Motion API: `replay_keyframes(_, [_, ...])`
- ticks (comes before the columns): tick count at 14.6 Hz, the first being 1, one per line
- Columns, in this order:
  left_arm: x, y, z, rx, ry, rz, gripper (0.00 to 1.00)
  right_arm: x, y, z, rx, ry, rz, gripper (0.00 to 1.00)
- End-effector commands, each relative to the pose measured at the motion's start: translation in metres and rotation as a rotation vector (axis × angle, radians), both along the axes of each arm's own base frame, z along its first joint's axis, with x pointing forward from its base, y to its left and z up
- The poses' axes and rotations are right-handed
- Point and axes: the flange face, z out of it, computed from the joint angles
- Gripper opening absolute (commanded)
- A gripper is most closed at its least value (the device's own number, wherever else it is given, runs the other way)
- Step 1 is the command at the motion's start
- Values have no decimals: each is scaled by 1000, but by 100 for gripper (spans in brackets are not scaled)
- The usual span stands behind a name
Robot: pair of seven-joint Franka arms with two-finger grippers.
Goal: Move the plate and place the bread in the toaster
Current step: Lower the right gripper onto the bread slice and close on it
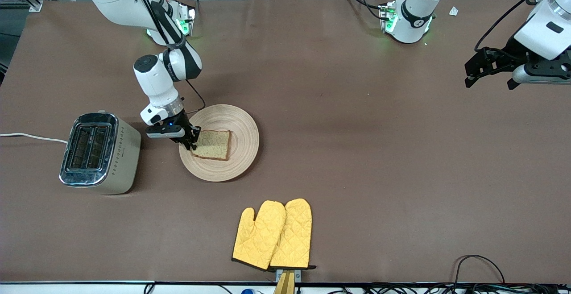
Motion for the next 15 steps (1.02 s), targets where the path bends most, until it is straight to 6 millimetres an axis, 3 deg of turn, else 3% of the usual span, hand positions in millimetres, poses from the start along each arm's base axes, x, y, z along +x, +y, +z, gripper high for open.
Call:
replay_keyframes(1, [-1, 1, 4, 16, 3, -11, 100, -10, -1, -7, -4, -6, 5, 19])
replay_keyframes(6, [-1, 2, 4, 16, 3, -9, 100, -11, 0, -9, -7, -5, 9, 2])
replay_keyframes(10, [-1, 2, 4, 16, 5, -9, 100, -9, 0, -8, -15, -9, 28, 1])
replay_keyframes(12, [-2, 2, 5, 16, 3, -9, 100, -1, -5, -1, -19, 8, 22, 1])
replay_keyframes(15, [-1, 2, 4, 16, 5, -9, 100, 20, -3, 30, -12, 83, 9, 1])
